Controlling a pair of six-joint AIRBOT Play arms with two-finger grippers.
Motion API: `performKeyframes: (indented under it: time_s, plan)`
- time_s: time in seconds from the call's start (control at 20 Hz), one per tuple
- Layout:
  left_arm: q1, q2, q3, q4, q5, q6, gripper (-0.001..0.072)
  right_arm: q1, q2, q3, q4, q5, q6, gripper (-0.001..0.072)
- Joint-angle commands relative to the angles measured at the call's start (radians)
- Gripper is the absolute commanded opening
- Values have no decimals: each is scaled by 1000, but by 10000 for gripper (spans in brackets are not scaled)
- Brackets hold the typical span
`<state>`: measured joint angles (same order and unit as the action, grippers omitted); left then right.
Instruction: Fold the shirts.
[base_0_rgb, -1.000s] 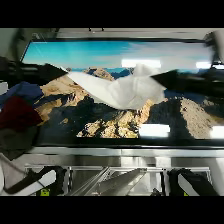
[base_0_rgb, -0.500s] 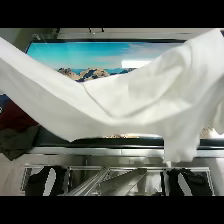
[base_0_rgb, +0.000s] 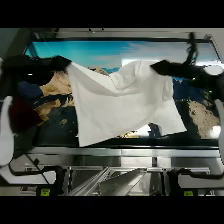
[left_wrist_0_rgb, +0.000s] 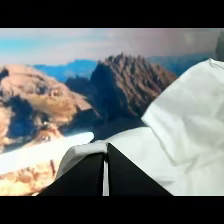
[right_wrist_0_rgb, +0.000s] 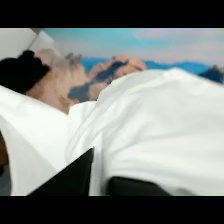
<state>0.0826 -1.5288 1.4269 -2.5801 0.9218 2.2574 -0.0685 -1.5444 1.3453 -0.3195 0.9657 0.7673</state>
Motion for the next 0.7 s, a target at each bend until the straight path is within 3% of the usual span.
performKeyframes:
  time_s: [0.0,0.05,0.15,0.25,0.4,0.45,0.55,0.65]
  plan:
    - [-54,-227,18,16,-116,13,528,-1,-215,2,71,2,-13,420]
    - [-40,-246,51,16,-91,0,674,-13,-216,5,66,4,-14,419]
    - [13,-245,134,17,59,-28,673,-63,-172,16,27,44,-27,419]
    - [69,-220,207,52,229,-144,673,-135,-87,18,-86,93,-23,419]
    - [122,-161,197,238,469,-318,672,-241,1,18,-383,120,131,428]
    - [124,-132,143,306,522,-361,672,-287,3,18,-412,145,177,428]
    - [124,-58,-26,374,581,-403,653,-378,-14,18,-390,220,198,427]
    - [112,24,-244,374,533,-408,653,-440,-42,18,-393,233,215,427]
